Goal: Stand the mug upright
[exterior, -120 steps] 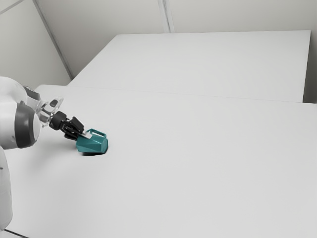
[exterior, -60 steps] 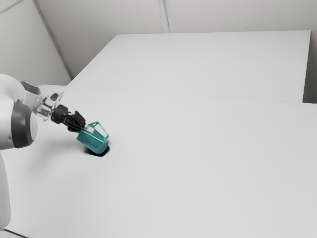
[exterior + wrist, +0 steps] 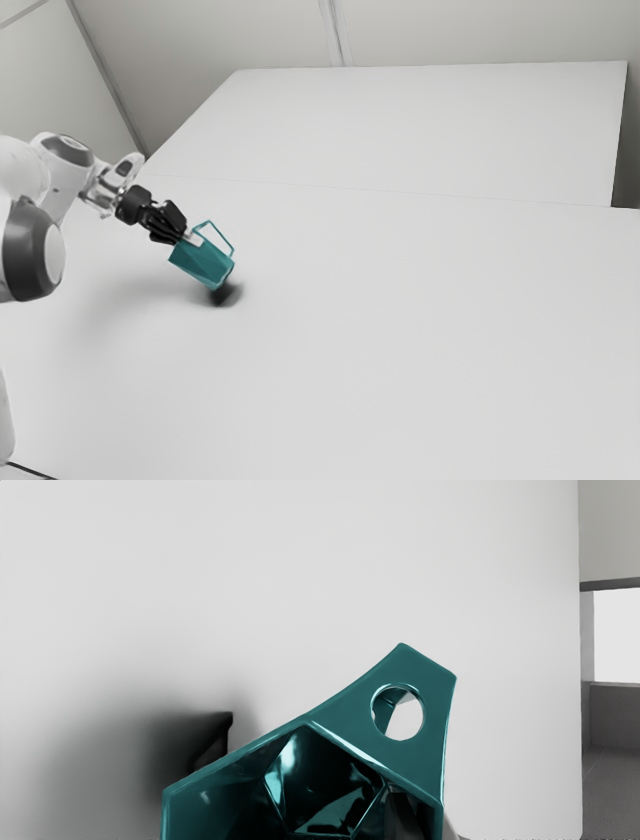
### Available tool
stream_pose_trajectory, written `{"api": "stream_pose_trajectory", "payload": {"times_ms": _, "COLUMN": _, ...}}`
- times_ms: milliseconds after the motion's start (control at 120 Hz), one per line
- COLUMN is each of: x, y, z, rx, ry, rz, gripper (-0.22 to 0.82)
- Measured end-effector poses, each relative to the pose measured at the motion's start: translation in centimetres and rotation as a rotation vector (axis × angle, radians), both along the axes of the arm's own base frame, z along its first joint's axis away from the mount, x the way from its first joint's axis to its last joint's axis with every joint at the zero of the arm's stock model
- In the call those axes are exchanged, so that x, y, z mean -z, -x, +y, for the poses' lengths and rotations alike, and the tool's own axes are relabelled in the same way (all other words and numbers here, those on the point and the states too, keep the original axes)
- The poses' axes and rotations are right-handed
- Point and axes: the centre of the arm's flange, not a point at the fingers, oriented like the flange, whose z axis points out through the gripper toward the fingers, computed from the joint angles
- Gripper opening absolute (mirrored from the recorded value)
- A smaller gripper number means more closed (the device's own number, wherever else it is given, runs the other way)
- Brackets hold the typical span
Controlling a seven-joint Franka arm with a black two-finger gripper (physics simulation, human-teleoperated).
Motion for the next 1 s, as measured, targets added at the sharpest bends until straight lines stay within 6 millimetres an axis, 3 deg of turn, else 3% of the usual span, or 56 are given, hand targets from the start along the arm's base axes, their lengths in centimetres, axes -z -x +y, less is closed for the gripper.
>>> {"api": "stream_pose_trajectory", "payload": {"times_ms": 225, "x": -0.8, "y": -1.0, "z": -0.9, "rx": 0.030, "ry": -0.222, "rz": 0.050, "gripper": -0.18}}
{"api": "stream_pose_trajectory", "payload": {"times_ms": 408, "x": -3.8, "y": -3.2, "z": -1.9, "rx": 0.050, "ry": -0.400, "rz": 0.014, "gripper": -0.18}}
{"api": "stream_pose_trajectory", "payload": {"times_ms": 500, "x": -4.3, "y": -3.8, "z": -2.8, "rx": 0.061, "ry": -0.461, "rz": 0.018, "gripper": -0.18}}
{"api": "stream_pose_trajectory", "payload": {"times_ms": 742, "x": -3.4, "y": -5.9, "z": -6.5, "rx": 0.108, "ry": -0.678, "rz": 0.042, "gripper": -0.18}}
{"api": "stream_pose_trajectory", "payload": {"times_ms": 1000, "x": -2.7, "y": -7.3, "z": -8.3, "rx": 0.066, "ry": -0.830, "rz": 0.064, "gripper": -0.18}}
